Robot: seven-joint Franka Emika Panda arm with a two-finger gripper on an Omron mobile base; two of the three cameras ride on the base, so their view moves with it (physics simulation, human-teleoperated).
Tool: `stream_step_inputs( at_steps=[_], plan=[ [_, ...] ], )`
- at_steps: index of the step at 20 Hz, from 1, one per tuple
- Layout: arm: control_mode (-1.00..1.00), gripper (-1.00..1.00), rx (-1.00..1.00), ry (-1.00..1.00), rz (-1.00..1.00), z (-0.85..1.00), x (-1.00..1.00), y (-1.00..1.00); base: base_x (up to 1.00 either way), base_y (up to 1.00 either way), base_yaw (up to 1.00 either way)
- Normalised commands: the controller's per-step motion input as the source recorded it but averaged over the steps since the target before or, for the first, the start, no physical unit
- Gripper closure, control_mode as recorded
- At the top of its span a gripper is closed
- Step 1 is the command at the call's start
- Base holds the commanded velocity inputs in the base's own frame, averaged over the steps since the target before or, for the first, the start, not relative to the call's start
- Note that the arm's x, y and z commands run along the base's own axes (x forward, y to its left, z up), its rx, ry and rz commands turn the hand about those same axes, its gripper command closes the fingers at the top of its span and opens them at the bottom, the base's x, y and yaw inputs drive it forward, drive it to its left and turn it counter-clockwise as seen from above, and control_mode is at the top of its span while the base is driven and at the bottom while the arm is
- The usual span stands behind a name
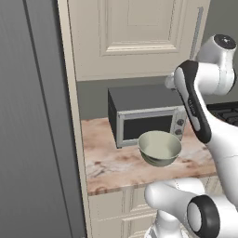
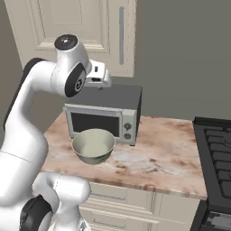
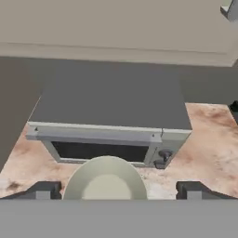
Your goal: Open the cabinet and setup a tea strainer by placing it in the bowl upright.
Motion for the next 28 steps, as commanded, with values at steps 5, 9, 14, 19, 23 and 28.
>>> stream_step_inputs(
  at_steps=[5, 9, 14, 19, 23, 28],
  plan=[
    [-1.00, -1.00, 0.00, -0.40, -0.04, 1.00, -0.28, -0.55, 0.00, 0.00, 0.00],
    [-1.00, -1.00, 0.00, -0.37, -0.09, 1.00, -0.34, -0.36, 0.00, 0.00, 0.00],
    [-1.00, -1.00, 0.00, -0.06, -0.21, 0.94, -0.14, -0.18, 0.00, 0.00, 0.00],
    [-1.00, -1.00, 0.03, 0.11, -0.10, 0.14, 0.04, -0.04, 0.00, 0.00, 0.00],
    [-1.00, -1.00, 0.00, 0.00, 0.00, 0.00, 0.01, 0.00, 0.00, 0.00, 0.00],
    [-1.00, -1.00, 0.01, 0.00, 0.01, 0.00, 0.24, 0.00, 0.00, 0.00, 0.00]
  ],
)
